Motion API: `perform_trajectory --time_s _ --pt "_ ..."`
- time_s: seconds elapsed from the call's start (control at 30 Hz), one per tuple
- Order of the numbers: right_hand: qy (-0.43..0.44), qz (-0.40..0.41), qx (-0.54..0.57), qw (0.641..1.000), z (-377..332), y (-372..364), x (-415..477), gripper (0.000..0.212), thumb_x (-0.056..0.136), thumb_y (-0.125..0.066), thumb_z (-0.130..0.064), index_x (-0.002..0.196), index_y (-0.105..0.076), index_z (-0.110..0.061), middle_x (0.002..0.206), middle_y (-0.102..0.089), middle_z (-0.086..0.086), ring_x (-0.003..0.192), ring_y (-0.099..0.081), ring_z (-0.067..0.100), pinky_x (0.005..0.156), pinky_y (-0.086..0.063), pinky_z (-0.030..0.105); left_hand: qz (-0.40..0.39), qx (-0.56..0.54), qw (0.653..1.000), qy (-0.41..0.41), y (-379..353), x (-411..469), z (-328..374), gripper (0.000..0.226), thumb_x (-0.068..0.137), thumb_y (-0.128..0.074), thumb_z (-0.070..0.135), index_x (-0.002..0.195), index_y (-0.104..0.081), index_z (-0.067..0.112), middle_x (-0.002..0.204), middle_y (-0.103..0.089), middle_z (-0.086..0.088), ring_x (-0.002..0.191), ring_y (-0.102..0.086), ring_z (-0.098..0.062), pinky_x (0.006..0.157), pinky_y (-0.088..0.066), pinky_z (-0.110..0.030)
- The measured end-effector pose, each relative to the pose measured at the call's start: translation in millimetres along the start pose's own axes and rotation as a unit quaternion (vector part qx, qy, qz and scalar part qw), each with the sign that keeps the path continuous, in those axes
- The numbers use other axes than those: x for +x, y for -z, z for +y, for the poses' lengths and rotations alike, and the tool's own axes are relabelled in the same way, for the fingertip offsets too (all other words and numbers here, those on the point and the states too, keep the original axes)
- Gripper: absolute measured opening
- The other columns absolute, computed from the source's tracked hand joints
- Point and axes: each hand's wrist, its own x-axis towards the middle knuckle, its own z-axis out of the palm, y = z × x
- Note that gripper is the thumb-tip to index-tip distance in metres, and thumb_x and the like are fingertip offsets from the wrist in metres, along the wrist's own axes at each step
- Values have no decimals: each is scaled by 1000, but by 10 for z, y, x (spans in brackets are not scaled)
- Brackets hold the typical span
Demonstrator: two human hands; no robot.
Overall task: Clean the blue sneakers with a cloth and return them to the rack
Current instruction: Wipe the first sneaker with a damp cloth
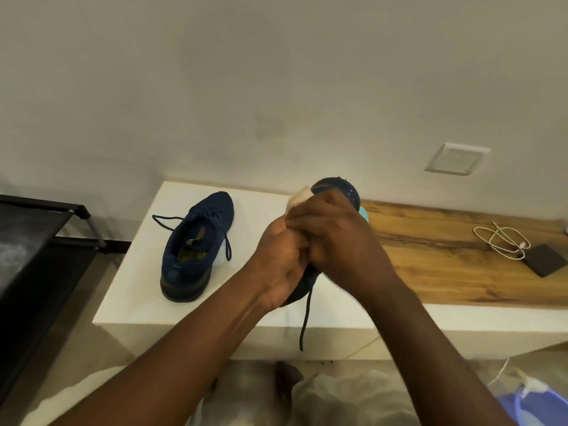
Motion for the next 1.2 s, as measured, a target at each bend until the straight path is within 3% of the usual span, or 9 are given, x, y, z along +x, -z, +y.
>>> perform_trajectory --time_s 0.1,0.17,0.33,0.5,0.6,0.7,0.8,1.0,1.2 --pt "-105 127 1 986 351 12 -51 29 77 -56 -9 99 -75 -12 106 -72 1 98 -59 26 86 -45 26 -6 -58 998 -2 -43 16 42 43 95 -41 -17 130 -58 2 125 -68 -12 115 -68 -20 103 -53 -32" --pt "-199 205 57 957 437 -45 -157 34 79 -55 2 104 -74 -11 111 -70 3 102 -61 25 90 -46 25 0 -79 997 -3 -17 14 57 43 96 -46 -10 135 -57 4 131 -67 -14 124 -63 -23 112 -45 -36" --pt "-169 182 142 958 -177 -338 -230 30 87 -67 -1 114 -69 -12 118 -66 1 113 -55 15 101 -40 21 -18 -133 991 13 125 57 200 35 96 -60 13 128 -63 0 114 -69 -13 106 -66 -21 99 -53 -32" --pt "-139 188 138 962 22 -399 -204 28 86 -69 1 110 -73 -12 114 -68 1 109 -59 13 96 -43 15 58 -27 997 -36 243 137 215 38 94 -69 26 125 -67 4 118 -74 -8 110 -70 -19 90 -54 -28" --pt "-264 199 192 924 121 -552 -236 22 90 -68 -6 108 -72 -16 113 -67 -2 105 -59 2 89 -47 11 81 23 995 -53 279 167 195 35 91 -73 25 123 -67 11 118 -75 -7 112 -70 -22 95 -54 -33" --pt "-372 135 311 864 -23 -751 -328 19 92 -67 -10 104 -73 -23 106 -66 -11 98 -63 1 77 -55 18 73 9 996 -48 329 209 234 42 92 -72 25 129 -64 7 122 -71 -16 114 -69 -31 100 -55 -43" --pt "-361 152 321 862 -125 -715 -325 24 89 -68 -4 98 -73 -25 103 -69 -11 98 -63 -2 73 -50 8 84 5 996 -39 400 246 260 39 94 -69 27 128 -65 7 121 -73 -13 115 -69 -30 100 -55 -45" --pt "-241 247 183 921 90 -451 79 21 92 -63 -5 109 -73 -13 110 -64 -3 104 -58 5 87 -42 10 76 86 993 -26 444 276 235 44 97 -63 45 131 -63 18 123 -73 -3 119 -66 -26 105 -50 -50" --pt "-241 263 203 912 60 -573 15 19 94 -61 -3 108 -72 -10 106 -63 1 101 -58 4 83 -43 12 85 87 992 -29 418 278 220 43 100 -56 48 132 -62 21 122 -73 -2 118 -67 -23 103 -51 -48"
